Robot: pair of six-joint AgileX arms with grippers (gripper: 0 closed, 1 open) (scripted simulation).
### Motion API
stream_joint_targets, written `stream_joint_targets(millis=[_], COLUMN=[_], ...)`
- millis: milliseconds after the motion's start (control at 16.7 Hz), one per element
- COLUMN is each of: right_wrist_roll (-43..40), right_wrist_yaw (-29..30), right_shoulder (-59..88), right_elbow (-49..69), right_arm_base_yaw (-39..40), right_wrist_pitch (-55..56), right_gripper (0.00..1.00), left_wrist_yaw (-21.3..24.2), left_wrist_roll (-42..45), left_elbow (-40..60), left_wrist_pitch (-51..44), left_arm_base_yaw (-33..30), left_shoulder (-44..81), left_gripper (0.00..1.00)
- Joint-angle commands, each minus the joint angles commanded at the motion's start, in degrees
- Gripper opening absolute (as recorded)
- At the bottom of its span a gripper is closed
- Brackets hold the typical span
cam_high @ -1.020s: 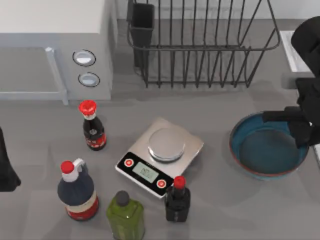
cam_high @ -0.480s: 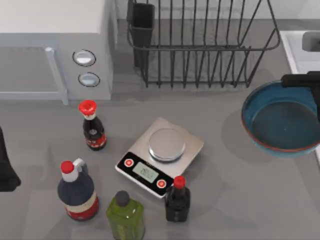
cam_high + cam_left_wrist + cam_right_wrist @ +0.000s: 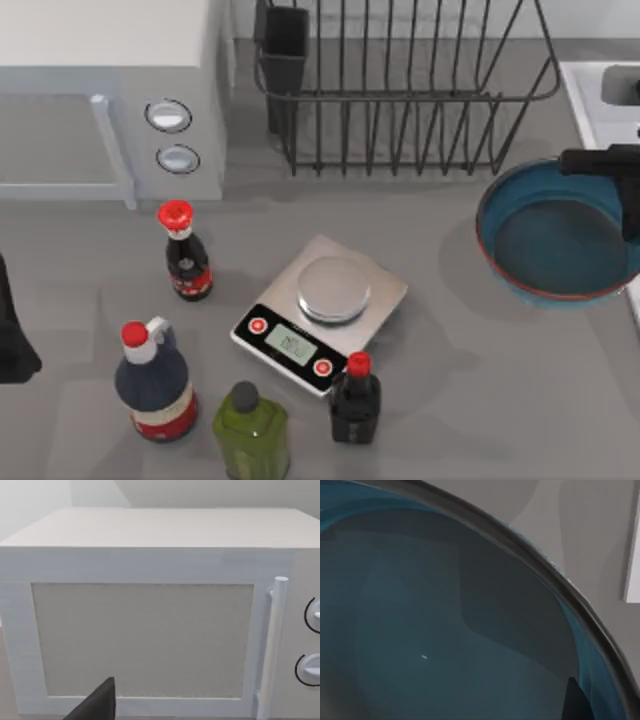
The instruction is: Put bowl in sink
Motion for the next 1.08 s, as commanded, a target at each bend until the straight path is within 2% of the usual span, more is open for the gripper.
stream_joint_targets(millis=[300,840,1080], right_wrist_roll=[-1.9,-7.6,-10.3], right_wrist_yaw=[-7.1,-20.1,-23.7], right_shoulder=[-0.8,-3.6,-5.7], right_elbow=[-10.5,-37.3,-45.2], right_arm_base_yaw=[-5.7,-23.6,-32.1], right_wrist_pitch=[20.8,81.3,102.4], right_gripper=[0.0,0.0,0.0], left_wrist_yaw=[0.0,0.0,0.0], left_wrist_roll=[0.0,0.0,0.0], left_elbow=[0.0,0.0,0.0], left_wrist_pitch=[0.0,0.0,0.0], left_arm_base_yaw=[0.0,0.0,0.0], left_shoulder=[0.0,0.0,0.0], left_gripper=[1.0,1.0,1.0])
